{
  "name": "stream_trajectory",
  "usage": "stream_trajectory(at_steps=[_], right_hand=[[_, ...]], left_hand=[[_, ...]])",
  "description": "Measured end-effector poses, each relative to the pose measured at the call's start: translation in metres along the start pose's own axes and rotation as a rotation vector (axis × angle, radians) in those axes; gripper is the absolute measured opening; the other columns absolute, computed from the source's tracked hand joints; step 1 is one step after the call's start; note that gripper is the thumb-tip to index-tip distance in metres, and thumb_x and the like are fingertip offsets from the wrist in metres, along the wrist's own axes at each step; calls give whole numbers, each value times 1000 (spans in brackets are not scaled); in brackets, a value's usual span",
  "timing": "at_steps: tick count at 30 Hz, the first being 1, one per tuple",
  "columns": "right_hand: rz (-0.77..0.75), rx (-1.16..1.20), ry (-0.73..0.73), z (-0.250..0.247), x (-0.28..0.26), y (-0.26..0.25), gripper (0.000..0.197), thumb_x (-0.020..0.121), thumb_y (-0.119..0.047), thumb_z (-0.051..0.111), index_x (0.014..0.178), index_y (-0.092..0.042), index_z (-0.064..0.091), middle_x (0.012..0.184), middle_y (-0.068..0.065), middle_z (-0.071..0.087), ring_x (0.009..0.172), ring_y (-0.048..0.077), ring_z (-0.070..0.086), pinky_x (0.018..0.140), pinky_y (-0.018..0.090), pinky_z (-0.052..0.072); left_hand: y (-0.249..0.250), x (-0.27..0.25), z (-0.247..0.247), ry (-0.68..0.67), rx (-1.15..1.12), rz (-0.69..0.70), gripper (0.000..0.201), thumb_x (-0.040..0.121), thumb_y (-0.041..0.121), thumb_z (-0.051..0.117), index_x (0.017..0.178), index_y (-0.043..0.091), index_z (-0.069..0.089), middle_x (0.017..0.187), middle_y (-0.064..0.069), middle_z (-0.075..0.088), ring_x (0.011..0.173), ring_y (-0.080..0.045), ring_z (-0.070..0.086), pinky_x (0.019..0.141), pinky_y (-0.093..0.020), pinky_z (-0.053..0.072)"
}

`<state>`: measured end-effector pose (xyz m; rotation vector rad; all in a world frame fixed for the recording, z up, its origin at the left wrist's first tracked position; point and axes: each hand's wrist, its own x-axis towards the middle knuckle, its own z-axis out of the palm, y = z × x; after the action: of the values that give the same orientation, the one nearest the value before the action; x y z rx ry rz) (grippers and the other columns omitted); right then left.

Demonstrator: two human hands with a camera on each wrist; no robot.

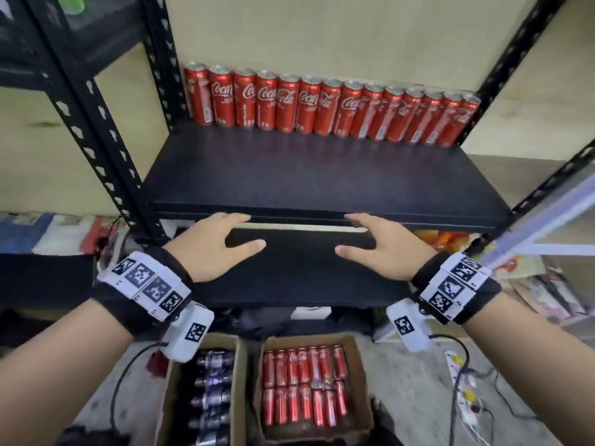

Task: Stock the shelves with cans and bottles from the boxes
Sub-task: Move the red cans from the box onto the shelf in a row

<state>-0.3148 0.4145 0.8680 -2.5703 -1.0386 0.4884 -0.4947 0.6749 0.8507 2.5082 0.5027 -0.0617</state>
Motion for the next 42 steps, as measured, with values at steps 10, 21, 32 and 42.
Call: stream_trajectory(at_steps=[10,21,32,42], right_hand=[[214,-12,-599,81,-61,106,76,88,-65,62,150,-26,41,146,-2,53,127,14,52,100,24,39],[348,-37,-972,172,-124,210,62,100,-49,54,155,-26,35,154,5,45,138,25,46,108,29,35],[450,-36,-975,297,-149,307,69,98,-47,58,148,-6,35,140,19,52,123,35,56,97,36,46],[497,38,-944,405,-115,383,69,93,-52,61,147,-14,42,122,12,63,89,27,65,80,32,52]], left_hand=[[4,-23,161,-542,29,-135,81,74,84,55,133,29,57,134,10,59,119,-11,57,97,-25,44],[16,-49,331,-861,98,-395,43,94,52,61,128,26,62,128,1,63,113,-18,58,89,-23,43],[-18,-85,490,-887,100,-622,60,89,42,66,137,9,51,129,-10,60,116,-31,59,99,-35,47],[-66,-43,606,-873,57,-658,67,76,56,64,131,20,57,132,-7,60,112,-31,60,97,-40,52]])
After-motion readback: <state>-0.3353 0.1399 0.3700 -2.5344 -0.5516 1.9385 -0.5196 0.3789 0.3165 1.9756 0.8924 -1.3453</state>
